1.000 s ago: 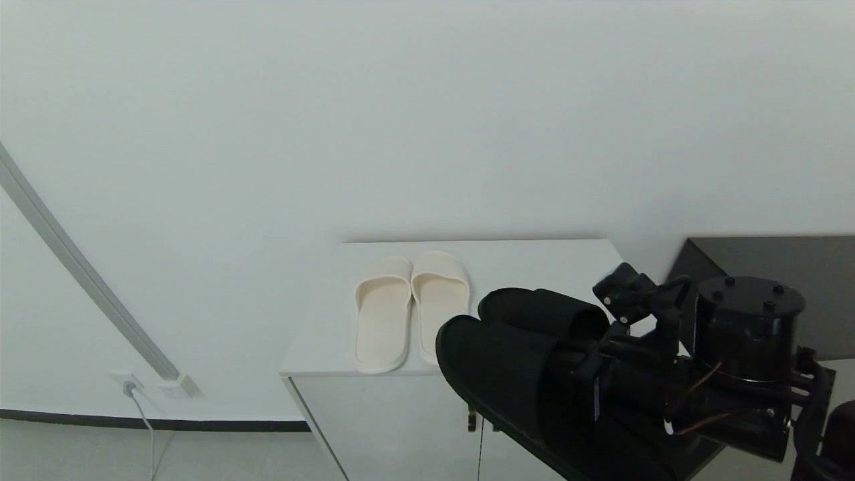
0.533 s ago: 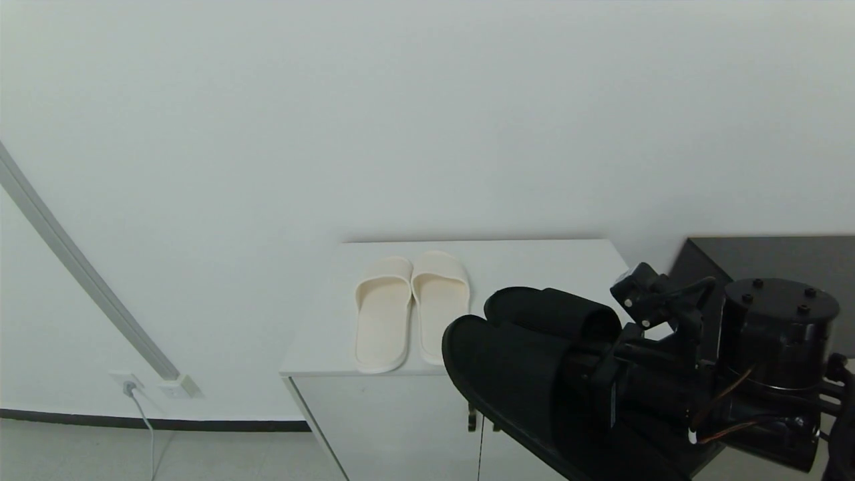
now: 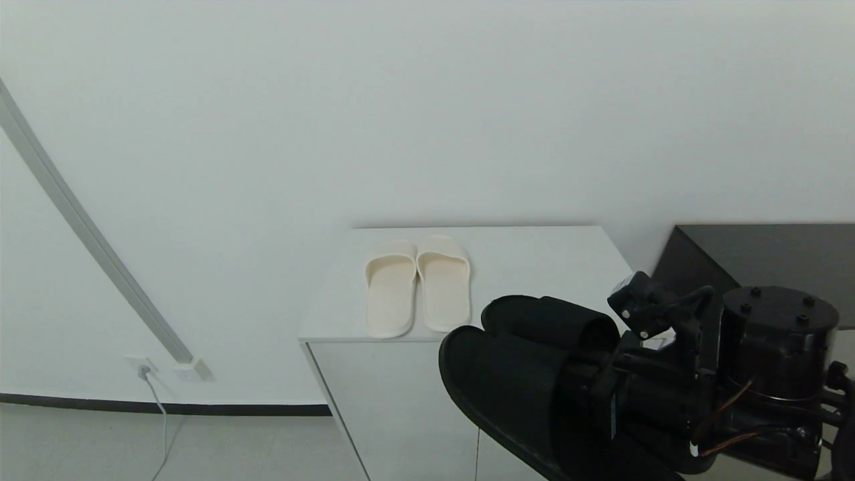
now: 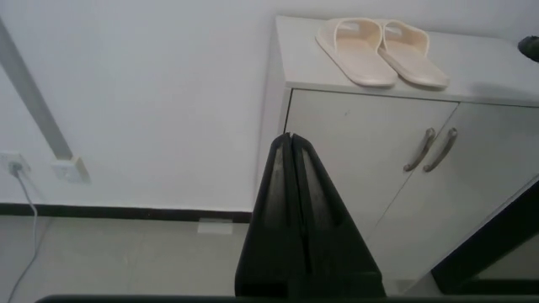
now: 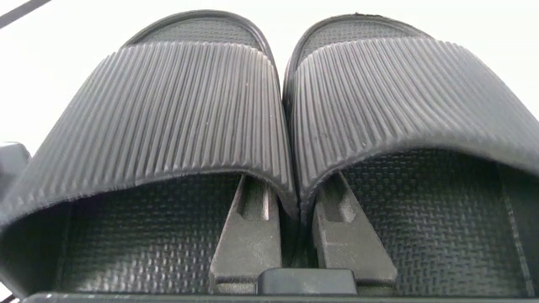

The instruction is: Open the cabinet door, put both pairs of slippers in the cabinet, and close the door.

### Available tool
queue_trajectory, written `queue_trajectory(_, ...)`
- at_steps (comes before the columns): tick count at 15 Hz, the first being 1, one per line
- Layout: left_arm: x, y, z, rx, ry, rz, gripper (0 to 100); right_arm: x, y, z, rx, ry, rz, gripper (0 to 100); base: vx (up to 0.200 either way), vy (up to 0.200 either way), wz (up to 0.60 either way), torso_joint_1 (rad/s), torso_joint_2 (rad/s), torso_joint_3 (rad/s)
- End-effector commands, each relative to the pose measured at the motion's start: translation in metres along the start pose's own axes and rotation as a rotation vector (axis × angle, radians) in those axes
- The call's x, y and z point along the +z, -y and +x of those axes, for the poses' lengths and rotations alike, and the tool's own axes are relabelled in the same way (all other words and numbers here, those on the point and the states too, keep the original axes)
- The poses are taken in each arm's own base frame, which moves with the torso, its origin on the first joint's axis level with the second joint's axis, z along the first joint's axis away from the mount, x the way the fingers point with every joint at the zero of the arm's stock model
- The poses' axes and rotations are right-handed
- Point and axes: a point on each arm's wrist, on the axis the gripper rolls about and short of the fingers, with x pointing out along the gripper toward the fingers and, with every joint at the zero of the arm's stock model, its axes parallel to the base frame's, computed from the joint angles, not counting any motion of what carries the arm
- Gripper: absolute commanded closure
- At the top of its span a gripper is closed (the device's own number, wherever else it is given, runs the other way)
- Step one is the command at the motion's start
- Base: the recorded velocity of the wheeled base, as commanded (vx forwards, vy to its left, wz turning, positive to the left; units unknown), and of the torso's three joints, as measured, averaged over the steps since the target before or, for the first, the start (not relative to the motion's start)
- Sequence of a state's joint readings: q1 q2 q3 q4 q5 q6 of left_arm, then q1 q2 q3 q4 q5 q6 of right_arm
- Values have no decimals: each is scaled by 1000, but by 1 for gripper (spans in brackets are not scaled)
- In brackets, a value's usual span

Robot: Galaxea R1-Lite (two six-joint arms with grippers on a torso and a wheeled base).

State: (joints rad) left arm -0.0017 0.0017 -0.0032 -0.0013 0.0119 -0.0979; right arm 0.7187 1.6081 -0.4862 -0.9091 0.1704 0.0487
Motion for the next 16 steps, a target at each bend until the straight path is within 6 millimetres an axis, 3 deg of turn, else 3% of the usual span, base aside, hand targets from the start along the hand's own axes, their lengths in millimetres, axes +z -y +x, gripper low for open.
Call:
queue_trajectory(1,0,0,0,0,0,0,100,-1,0,1,0,-5,1,100,-200,0,0,-2,2,-2)
queue_trajectory(16,0,0,0,2,1,-3,100,-10,-5,2,21,-39,0,100,0,0,0,0,0,0)
